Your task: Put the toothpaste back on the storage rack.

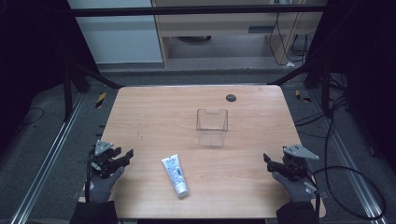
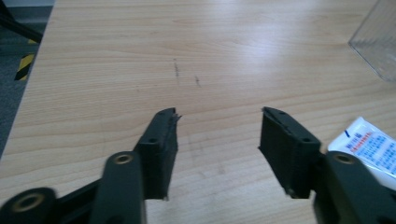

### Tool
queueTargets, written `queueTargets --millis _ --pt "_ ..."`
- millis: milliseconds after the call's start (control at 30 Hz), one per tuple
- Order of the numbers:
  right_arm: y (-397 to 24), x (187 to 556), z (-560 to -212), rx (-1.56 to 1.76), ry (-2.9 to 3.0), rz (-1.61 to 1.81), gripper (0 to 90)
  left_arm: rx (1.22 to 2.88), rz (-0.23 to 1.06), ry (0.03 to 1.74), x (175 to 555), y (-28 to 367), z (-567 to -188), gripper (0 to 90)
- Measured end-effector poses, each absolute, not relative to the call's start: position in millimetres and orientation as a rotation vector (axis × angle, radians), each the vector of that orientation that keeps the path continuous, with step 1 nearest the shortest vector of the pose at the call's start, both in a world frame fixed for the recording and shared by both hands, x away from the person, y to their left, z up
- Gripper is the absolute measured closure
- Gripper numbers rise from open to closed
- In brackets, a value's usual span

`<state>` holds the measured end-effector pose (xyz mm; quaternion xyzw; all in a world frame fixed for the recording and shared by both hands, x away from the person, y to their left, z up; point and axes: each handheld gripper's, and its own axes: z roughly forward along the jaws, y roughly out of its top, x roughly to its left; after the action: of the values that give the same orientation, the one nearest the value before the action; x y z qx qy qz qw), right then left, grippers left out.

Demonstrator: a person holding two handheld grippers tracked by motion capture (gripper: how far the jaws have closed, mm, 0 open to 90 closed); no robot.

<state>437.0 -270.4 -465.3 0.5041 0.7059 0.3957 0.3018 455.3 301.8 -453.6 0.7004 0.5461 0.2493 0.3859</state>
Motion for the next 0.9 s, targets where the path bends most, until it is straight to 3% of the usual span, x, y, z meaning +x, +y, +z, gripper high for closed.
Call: queueTargets --millis 367,533,733,900 --pt "-261 430 -463 1.300 1.899 1.049 37.9 1.907 0.573 1.291 445 264 -454 67.2" --pt "-258 429 -464 1.304 1.939 1.067 50.2 1.964 0.535 1.256 441 247 -457 75.6" --pt "-254 430 -467 1.300 1.975 1.060 54.4 2.011 0.505 1.240 438 234 -459 86.4" --pt "-252 431 -468 1.294 1.981 1.047 53.3 2.055 0.472 1.227 437 223 -463 89.1"
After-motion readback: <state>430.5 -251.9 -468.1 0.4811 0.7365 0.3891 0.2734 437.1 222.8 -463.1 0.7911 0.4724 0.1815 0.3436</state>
